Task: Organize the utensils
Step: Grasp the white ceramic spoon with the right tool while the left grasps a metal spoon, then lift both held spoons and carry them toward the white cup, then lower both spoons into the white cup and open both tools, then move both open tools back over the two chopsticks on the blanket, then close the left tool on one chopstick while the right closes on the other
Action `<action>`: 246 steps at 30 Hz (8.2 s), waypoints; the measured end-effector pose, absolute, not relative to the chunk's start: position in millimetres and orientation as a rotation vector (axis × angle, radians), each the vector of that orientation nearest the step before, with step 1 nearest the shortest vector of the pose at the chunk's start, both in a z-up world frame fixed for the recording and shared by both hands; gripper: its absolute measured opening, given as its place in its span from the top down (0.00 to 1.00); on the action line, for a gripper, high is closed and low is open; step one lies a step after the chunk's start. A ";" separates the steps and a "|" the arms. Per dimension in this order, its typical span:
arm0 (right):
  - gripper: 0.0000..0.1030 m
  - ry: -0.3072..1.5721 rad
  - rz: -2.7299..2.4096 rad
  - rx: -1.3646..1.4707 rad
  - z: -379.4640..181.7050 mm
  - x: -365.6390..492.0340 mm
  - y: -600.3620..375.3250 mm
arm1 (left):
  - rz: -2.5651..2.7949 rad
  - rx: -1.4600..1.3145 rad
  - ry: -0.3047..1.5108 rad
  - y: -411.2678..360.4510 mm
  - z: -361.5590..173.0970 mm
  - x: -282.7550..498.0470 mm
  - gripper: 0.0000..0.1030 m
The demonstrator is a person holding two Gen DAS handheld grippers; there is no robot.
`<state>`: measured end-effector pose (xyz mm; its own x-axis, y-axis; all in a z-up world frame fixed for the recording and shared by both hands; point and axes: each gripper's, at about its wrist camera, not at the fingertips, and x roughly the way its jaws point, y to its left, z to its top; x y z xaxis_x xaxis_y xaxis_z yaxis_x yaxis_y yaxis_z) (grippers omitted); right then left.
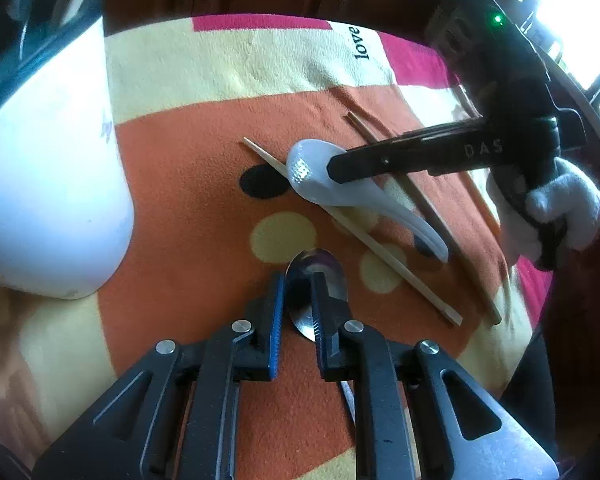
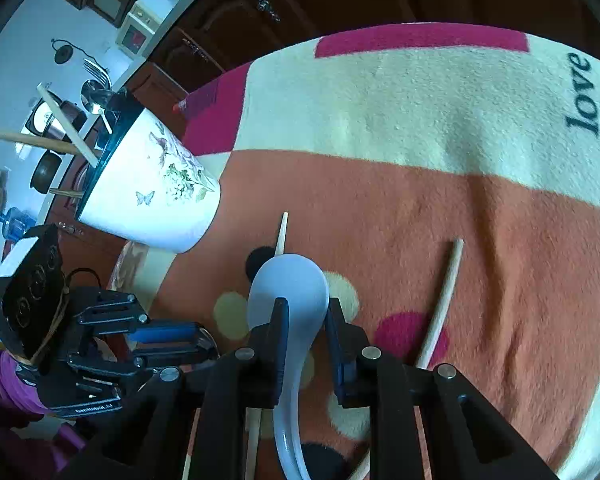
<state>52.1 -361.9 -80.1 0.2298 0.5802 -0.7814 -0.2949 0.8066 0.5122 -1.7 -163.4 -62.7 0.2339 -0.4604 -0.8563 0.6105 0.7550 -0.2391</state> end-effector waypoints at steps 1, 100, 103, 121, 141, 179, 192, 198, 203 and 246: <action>0.80 1.205 0.624 0.281 -80.2 54.8 -361.2 | -0.741 0.153 1.119 -165.4 -63.2 0.0 0.84; 0.97 0.590 0.620 0.286 134.9 -34.8 -272.3 | -0.395 -0.139 0.594 6.9 179.2 -16.8 1.00; 0.97 0.539 0.588 0.263 147.5 -16.4 -251.1 | -0.331 -0.130 0.549 13.8 187.1 -0.6 1.00; 0.97 0.470 0.463 0.084 106.2 50.0 -185.0 | -0.114 -0.020 0.484 2.1 132.6 55.3 1.00; 0.97 0.559 0.463 -0.123 88.5 15.2 -173.0 | -0.141 0.005 0.555 -14.3 101.9 42.9 1.00; 0.59 0.566 0.357 0.069 142.7 -62.0 -263.4 | -0.291 -0.037 0.569 -52.5 140.4 -53.3 0.59; 0.59 0.675 0.230 0.102 105.6 -89.3 -327.9 | -0.373 0.051 0.635 -118.8 115.2 -78.1 0.59; 0.59 0.741 0.188 0.124 78.5 -90.6 -352.4 | -0.410 0.078 0.699 -141.1 91.5 -79.0 0.59; 0.59 0.821 0.165 0.169 47.1 -83.9 -374.3 | -0.451 0.035 0.793 -152.8 62.7 -76.5 0.59; 0.94 1.008 0.234 0.241 -45.0 -3.5 -406.4 | -0.437 -0.110 1.096 -182.0 -46.1 5.8 0.96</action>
